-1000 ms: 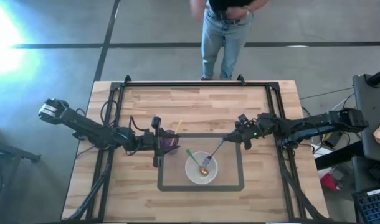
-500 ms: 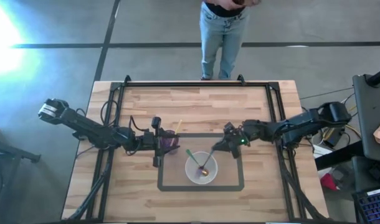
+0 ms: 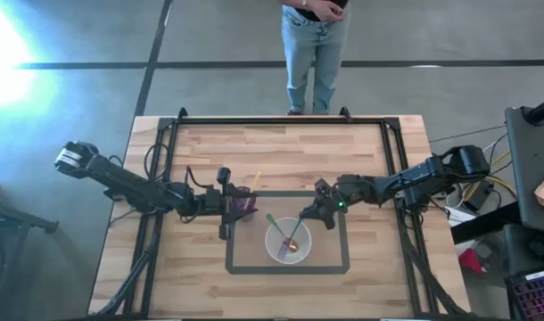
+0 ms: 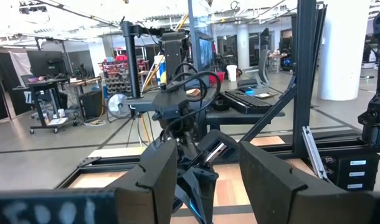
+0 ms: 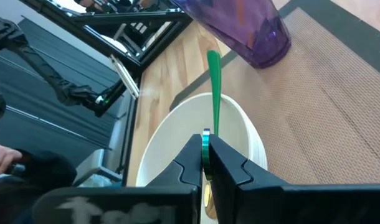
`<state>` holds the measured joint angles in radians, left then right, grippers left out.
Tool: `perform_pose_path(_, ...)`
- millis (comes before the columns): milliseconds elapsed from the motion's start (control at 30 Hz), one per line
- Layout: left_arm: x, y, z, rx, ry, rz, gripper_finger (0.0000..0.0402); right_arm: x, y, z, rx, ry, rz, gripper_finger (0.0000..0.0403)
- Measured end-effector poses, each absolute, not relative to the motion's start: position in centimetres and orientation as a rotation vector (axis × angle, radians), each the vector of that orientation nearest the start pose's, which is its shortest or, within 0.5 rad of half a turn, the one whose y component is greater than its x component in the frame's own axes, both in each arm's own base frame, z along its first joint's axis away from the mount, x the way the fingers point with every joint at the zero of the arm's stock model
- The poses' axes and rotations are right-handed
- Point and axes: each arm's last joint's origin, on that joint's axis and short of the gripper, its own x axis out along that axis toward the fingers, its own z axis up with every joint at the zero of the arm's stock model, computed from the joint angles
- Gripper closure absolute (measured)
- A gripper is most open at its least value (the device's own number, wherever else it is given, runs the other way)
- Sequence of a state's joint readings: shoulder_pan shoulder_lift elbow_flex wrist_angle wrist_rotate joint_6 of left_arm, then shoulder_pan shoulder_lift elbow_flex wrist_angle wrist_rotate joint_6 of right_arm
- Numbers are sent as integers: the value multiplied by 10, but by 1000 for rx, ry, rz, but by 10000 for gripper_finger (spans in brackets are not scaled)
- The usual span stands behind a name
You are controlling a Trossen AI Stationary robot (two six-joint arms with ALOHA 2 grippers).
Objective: Pick & Place Utensil
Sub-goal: Put the purple fork into the white bowl on the transparent mat
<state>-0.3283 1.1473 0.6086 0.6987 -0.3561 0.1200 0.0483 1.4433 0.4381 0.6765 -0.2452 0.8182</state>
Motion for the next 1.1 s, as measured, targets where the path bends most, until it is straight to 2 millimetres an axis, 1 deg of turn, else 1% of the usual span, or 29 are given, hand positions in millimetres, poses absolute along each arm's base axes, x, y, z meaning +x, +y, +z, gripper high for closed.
perform_pose_path(767, 236, -70, 285, 66, -148, 38, 234, 257, 19, 152, 785, 478, 114, 392)
perform_pose_path(1100, 236, -70, 285, 66, -148, 38, 234, 256, 14, 151, 786, 485, 91, 392)
